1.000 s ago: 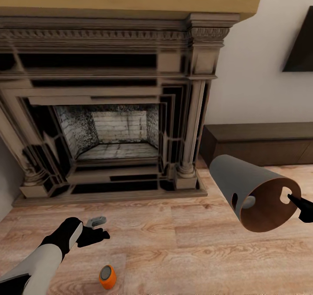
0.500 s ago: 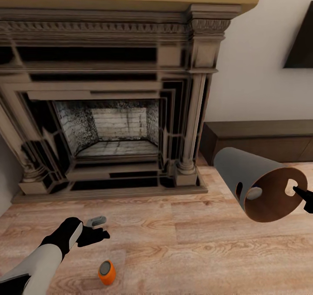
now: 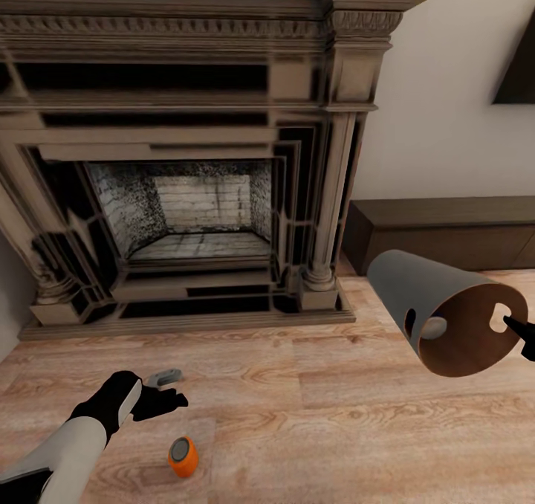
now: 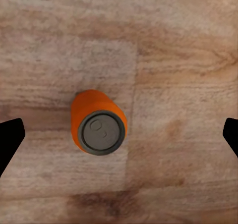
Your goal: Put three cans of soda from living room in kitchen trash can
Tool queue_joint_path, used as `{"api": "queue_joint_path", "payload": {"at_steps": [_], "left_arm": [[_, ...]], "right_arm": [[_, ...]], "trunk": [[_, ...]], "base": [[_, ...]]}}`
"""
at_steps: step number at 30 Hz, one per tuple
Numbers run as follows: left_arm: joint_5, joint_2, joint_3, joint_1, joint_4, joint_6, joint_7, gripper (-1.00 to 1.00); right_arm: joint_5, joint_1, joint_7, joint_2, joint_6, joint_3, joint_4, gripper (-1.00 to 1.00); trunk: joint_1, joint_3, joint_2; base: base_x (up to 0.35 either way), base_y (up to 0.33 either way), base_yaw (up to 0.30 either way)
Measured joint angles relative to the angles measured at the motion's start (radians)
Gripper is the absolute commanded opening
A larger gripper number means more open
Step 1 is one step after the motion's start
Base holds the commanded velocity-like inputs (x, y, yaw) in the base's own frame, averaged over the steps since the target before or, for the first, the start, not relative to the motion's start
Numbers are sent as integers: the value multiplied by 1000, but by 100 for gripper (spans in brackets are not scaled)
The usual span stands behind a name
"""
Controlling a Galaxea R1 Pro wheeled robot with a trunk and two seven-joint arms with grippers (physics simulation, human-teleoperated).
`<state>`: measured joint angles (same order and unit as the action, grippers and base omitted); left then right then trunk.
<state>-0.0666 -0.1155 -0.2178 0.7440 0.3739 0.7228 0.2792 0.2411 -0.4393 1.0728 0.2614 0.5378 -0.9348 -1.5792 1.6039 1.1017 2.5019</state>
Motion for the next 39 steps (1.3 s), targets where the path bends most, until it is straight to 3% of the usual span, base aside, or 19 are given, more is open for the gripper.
{"api": "queue_joint_path", "payload": {"at_steps": [4, 14, 39], "left_arm": [[1, 0, 1, 0, 0, -26, 5, 100], [1, 0, 2, 0, 0, -48, 4, 100], [-1, 0, 2, 0, -9, -49, 0, 100]], "right_arm": [[9, 1, 1, -5, 6, 33, -1, -100], [-1, 1, 4, -8, -4, 46, -2, -100], [0, 1, 8, -8, -3, 47, -2, -100]], "trunk": [[0, 0, 0], [0, 0, 0], [11, 97, 6]], "base": [[55, 0, 0], [153, 0, 0], [4, 0, 0]]}}
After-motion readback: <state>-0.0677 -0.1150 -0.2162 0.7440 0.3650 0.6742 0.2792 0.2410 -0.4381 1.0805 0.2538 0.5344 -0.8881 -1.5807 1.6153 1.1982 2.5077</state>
